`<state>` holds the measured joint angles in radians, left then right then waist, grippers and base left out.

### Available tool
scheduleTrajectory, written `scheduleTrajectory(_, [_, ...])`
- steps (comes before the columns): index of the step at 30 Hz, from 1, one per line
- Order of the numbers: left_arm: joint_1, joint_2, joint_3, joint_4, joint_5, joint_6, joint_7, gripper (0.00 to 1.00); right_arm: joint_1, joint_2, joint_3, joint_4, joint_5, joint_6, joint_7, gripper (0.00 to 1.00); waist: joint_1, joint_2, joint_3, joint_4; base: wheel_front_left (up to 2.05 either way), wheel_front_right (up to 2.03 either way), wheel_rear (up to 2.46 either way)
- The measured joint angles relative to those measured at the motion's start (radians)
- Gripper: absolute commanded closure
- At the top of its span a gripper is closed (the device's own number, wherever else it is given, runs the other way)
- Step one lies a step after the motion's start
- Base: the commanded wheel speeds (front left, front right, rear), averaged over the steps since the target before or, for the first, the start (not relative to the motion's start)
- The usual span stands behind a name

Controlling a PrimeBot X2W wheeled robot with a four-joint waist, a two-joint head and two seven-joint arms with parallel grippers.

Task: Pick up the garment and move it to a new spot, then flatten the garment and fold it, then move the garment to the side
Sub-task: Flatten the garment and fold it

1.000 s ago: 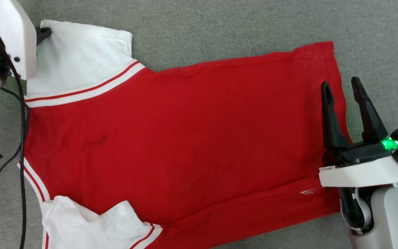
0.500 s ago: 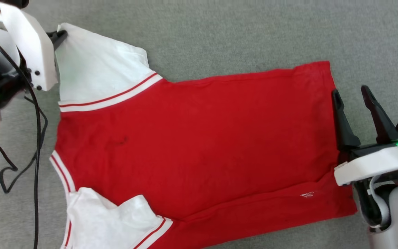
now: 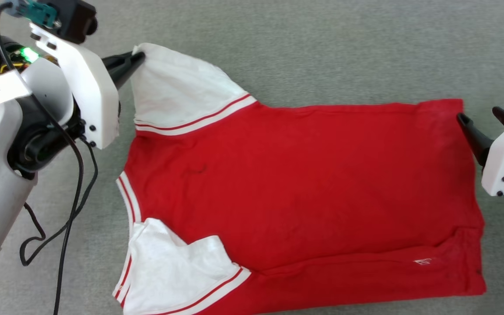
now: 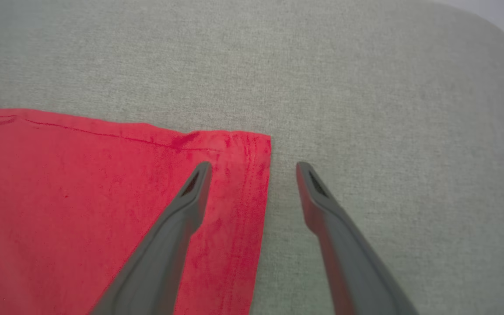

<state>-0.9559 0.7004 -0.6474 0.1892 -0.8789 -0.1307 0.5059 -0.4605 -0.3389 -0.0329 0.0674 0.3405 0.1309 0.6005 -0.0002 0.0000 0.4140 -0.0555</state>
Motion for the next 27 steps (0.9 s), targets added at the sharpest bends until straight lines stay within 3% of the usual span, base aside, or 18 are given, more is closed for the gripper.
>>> scheduleTrajectory(4, [0.018, 0.016, -0.006, -0.096, 0.007, 0.008, 0.001, 1.0, -0.049, -0.031, -0.003, 0.046, 0.024, 0.0, 0.146, 0.0, 0.0, 0.0, 0.015, 0.036, 0.0, 0.0, 0.0])
scheduleTrajectory(9, [0.044, 0.026, -0.019, -0.193, 0.014, 0.02, 0.007, 1.0, -0.094, -0.049, -0.004, 0.083, 0.008, 0.0, 0.236, 0.0, 0.0001, 0.0, 0.039, 0.069, 0.0, 0.0, 0.0])
scheduleTrajectory(22, [0.066, 0.018, -0.02, -0.253, 0.006, 0.033, -0.018, 1.0, -0.114, -0.07, 0.002, 0.15, -0.052, 0.0, 0.309, 0.0, 0.0, 0.0, 0.095, 0.131, 0.0, 0.0, 0.0])
scheduleTrajectory(24, [0.066, 0.015, -0.02, -0.245, 0.003, 0.033, -0.025, 1.0, -0.114, -0.083, 0.015, 0.15, -0.051, 0.0, 0.31, 0.74, 0.0, 0.0, 0.099, 0.137, 0.0, 0.0, 0.0])
scheduleTrajectory(25, [0.067, 0.016, -0.021, -0.239, 0.004, 0.032, -0.026, 1.0, -0.114, -0.086, 0.019, 0.151, -0.05, 0.0, 0.305, 1.0, 0.0, 0.0, 0.1, 0.14, 0.0, 0.0, 0.0])
scheduleTrajectory(27, [0.07, 0.014, -0.026, -0.226, 0.007, 0.03, -0.035, 1.0, -0.114, -0.084, 0.018, 0.156, -0.045, 0.0, 0.279, 1.0, 0.0001, 0.0, 0.099, 0.143, 0.0, 0.0, 0.0])
